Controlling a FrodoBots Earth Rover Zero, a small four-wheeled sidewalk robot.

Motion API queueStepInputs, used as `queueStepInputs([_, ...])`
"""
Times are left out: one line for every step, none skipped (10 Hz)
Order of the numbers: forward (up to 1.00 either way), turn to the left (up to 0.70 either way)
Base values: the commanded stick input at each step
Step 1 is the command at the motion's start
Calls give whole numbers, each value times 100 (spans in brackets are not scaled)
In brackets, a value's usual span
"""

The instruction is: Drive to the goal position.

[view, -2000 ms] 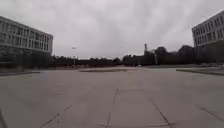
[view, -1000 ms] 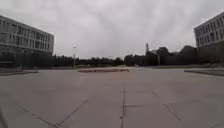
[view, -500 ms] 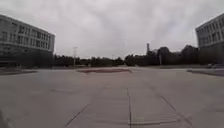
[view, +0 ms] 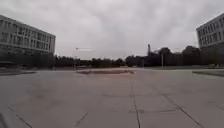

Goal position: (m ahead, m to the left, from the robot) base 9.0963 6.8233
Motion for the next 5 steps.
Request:
queueStepInputs([100, 0])
queueStepInputs([100, 0])
queueStepInputs([100, 0])
queueStepInputs([100, 0])
queueStepInputs([100, 0])
